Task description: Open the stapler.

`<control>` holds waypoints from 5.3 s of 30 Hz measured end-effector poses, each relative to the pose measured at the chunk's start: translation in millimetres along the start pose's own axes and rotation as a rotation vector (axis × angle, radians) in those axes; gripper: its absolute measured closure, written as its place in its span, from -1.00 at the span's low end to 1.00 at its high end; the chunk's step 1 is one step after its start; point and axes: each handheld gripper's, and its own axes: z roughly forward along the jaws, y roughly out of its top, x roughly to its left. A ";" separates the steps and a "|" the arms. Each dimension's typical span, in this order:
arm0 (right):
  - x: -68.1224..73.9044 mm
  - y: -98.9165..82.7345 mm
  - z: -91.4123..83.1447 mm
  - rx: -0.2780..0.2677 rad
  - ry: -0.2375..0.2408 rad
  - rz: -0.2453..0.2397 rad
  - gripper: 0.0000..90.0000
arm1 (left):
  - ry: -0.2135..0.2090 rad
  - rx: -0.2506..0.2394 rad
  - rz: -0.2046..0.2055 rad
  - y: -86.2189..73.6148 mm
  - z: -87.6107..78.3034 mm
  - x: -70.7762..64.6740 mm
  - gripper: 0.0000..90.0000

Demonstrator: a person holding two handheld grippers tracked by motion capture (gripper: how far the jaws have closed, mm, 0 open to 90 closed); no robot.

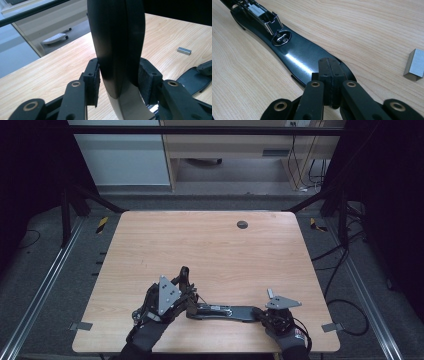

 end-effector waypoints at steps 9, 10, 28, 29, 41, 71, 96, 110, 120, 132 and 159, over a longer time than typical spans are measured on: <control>-0.2 0.1 0.2 -0.001 0.002 -0.002 1.00 | -0.001 -0.001 -0.020 -2.6 -2.2 4.0 0.25; -0.1 0.1 0.2 -0.001 0.002 -0.002 1.00 | -0.001 -0.001 -0.021 -2.9 -2.4 4.5 0.25; 0.5 0.5 -0.2 0.003 0.007 0.013 1.00 | -0.002 -0.008 -0.137 -21.2 -11.7 29.8 0.21; 0.5 0.5 -0.2 0.003 0.007 0.013 1.00 | -0.002 -0.008 -0.137 -21.2 -11.7 29.8 0.21; 0.4 0.5 -0.3 0.004 0.008 0.011 1.00 | 0.001 -0.024 -0.181 -33.0 -16.2 38.7 0.19; -0.5 0.1 -0.1 -0.003 0.014 0.012 1.00 | 0.017 -0.056 -0.266 -59.3 -24.1 50.8 0.11; -4.3 0.6 -3.0 -0.025 0.016 0.011 0.98 | 0.017 -0.064 -0.256 -67.1 -31.1 57.2 -0.19; -4.0 2.3 -8.2 -0.049 0.010 0.013 0.97 | 0.003 -0.051 -0.238 -83.6 -55.5 67.7 -0.31; -8.3 3.0 -12.8 -0.065 -0.018 0.027 0.91 | 0.029 -0.008 -0.238 -99.8 -57.3 73.8 -0.35; -17.6 6.8 -20.8 -0.065 -0.090 0.024 0.76 | 0.092 0.087 -0.303 -123.1 -45.1 96.9 -0.30; -57.5 25.2 -9.9 -0.001 -0.273 0.083 0.57 | 0.162 0.149 -0.294 -137.1 -32.3 112.3 -0.25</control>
